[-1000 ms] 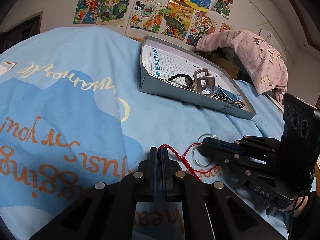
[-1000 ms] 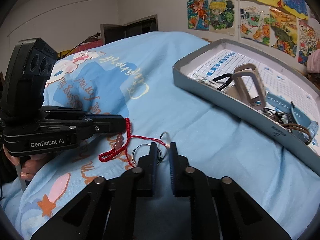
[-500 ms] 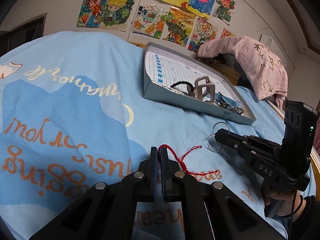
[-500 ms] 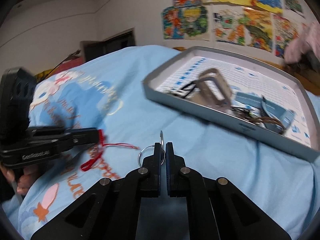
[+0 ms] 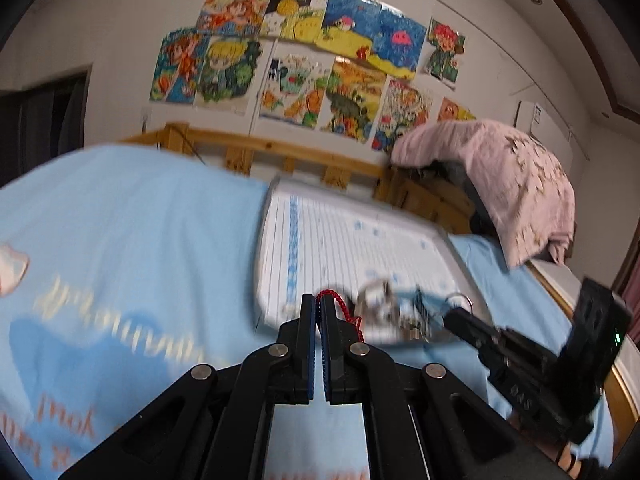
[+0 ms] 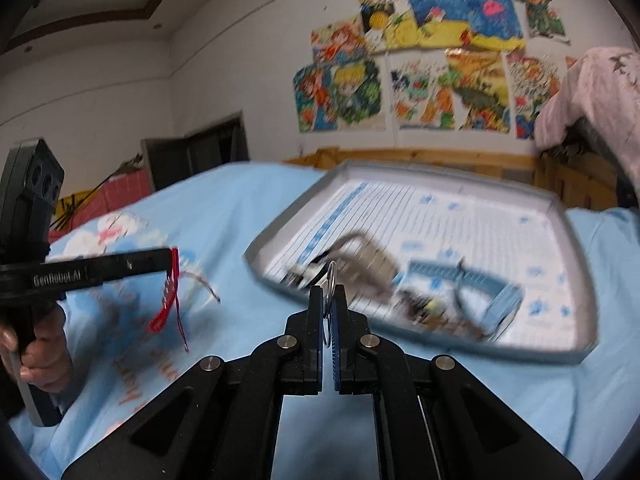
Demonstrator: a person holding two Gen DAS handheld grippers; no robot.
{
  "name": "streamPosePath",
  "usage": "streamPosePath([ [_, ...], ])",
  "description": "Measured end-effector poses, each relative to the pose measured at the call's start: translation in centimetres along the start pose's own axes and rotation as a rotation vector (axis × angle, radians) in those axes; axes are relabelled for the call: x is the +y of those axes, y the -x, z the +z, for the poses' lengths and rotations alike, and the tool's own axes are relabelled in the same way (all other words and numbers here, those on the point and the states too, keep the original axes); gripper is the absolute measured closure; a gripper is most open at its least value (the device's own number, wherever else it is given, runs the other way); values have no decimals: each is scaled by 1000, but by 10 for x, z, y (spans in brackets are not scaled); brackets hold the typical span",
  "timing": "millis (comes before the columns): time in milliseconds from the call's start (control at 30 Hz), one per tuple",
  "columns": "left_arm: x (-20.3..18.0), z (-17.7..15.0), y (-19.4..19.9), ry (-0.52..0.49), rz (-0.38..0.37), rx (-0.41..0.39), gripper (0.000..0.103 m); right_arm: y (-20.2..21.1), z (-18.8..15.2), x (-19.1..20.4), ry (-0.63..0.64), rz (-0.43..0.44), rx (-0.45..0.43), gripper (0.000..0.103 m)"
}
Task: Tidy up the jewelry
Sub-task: 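Carry string with left tool while right tool carries ring into the tray, release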
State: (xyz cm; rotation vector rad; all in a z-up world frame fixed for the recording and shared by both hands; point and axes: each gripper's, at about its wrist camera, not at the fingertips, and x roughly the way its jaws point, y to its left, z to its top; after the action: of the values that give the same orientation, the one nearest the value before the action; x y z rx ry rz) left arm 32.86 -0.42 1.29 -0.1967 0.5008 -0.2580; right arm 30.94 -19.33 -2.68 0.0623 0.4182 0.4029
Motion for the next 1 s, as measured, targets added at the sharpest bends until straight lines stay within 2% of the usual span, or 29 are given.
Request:
streamPosePath([
  [167,-11,16,-40,3,67,-19,100,-12,20,-15,-23,-66,-55,99],
  [300,-5,8,-77,21,112,27,100,-31,23,-29,-49,-102,-51,99],
  [467,1,-9,-100,17,133,87,100,-54,17,-48,-94,-117,-5,99],
  [733,12,-14,-105,62,135,92,100,-81,12,-45,-74,-161,62,99],
  [900,13,-15,-101,71,137,77,100,-82,11,-47,-77,-175,69,98],
  [933,13,-14,-100,70,136,72,100,-80,11,-47,-80,-175,68,97],
  [1000,12,-14,-98,66,130,65,97,-77,10,-48,-84,-185,65,88],
])
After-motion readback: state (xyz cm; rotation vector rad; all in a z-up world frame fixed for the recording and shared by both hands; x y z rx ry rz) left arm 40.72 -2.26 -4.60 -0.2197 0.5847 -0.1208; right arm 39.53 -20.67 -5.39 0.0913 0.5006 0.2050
